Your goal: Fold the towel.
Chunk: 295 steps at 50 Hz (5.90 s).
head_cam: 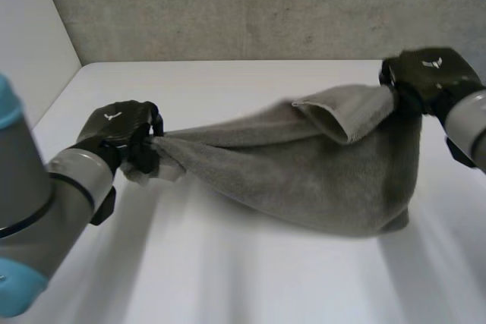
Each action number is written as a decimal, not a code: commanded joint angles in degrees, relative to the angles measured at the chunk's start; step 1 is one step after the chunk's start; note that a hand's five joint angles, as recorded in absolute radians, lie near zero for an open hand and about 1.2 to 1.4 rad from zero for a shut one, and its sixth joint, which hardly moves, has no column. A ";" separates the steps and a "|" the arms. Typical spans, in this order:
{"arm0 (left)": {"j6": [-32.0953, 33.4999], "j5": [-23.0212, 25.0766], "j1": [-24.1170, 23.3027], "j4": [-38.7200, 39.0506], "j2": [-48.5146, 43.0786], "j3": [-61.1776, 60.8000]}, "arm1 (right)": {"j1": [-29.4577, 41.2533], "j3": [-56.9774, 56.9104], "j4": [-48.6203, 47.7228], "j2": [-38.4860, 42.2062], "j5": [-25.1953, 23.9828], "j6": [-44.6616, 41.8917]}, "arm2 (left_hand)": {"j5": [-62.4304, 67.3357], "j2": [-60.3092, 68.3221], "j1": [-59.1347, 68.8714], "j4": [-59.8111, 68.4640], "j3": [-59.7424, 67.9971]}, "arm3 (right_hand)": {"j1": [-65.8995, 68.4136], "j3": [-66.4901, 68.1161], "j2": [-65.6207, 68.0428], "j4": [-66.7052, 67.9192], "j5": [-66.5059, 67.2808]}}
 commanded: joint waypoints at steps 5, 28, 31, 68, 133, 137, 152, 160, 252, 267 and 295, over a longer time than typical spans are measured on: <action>0.35 9.08 3.10 0.45 1.26 -8.02 | -7.19 3.93 12.16 0.74 -8.91 -10.35 | -14.16 -4.73 -1.07 -6.10 -8.35 | 4.25 4.13 5.52 3.61 3.51; 9.67 5.56 2.84 27.70 -3.76 22.65 | -1.21 -8.36 -40.32 -0.57 -7.24 21.79 | -14.16 -4.73 -1.07 -6.10 -8.35 | 4.25 4.13 5.52 3.61 3.51; 9.76 4.95 2.49 31.92 -1.91 20.98 | -1.83 -8.28 -38.03 -0.49 -8.04 22.16 | -14.16 -4.73 -1.07 -6.10 -8.35 | 4.25 4.13 5.52 3.61 3.51; 26.54 13.12 2.66 23.04 2.30 -18.22 | -2.36 9.47 -4.53 5.68 -17.44 -16.60 | -80.25 -70.81 -67.15 -72.18 -74.44 | -57.94 -58.06 -56.66 -58.58 -58.67; 8.53 6.71 4.60 -4.03 -21.69 4.46 | -4.53 7.79 -6.02 13.58 -9.09 -17.67 | -39.54 -30.10 -26.45 -31.48 -33.73 | 4.25 4.13 5.52 3.61 3.51; 8.53 6.62 4.16 -4.12 -22.30 4.10 | -7.01 11.32 -6.83 11.29 -8.83 -15.02 | -39.04 -29.60 -25.95 -30.98 -33.23 | 4.25 4.13 5.52 3.61 3.51; 8.53 6.71 0.38 -4.12 -14.84 6.04 | -10.18 10.10 -4.54 -6.19 -9.44 -8.00 | -14.16 -4.73 -1.07 -6.10 -8.35 | 4.25 4.13 5.52 3.61 3.51; 8.96 6.62 0.55 -4.12 -5.28 5.95 | -11.06 4.38 1.79 -10.95 -9.62 -6.84 | -14.16 -4.73 -1.07 -6.10 -8.35 | 4.25 4.13 5.52 3.61 3.51; 27.95 3.19 8.82 30.16 -16.24 -10.93 | -8.60 16.50 -23.07 14.45 -15.33 -11.04 | -14.16 -4.73 -1.07 -6.10 -8.35 | -51.17 -51.29 -49.89 -51.81 -51.90; 27.86 3.10 8.90 31.92 -16.24 -11.45 | -8.16 25.56 -36.27 8.56 -15.59 -21.52 | -14.16 -4.73 -1.07 -6.10 -8.35 | -59.78 -59.90 -58.50 -60.42 -60.52; 27.86 3.37 9.78 33.77 -16.24 -12.51 | -8.77 22.75 -33.72 15.77 -16.83 -33.03 | -14.16 -4.73 -1.07 -6.10 -8.35 | 4.25 4.13 5.52 3.61 3.51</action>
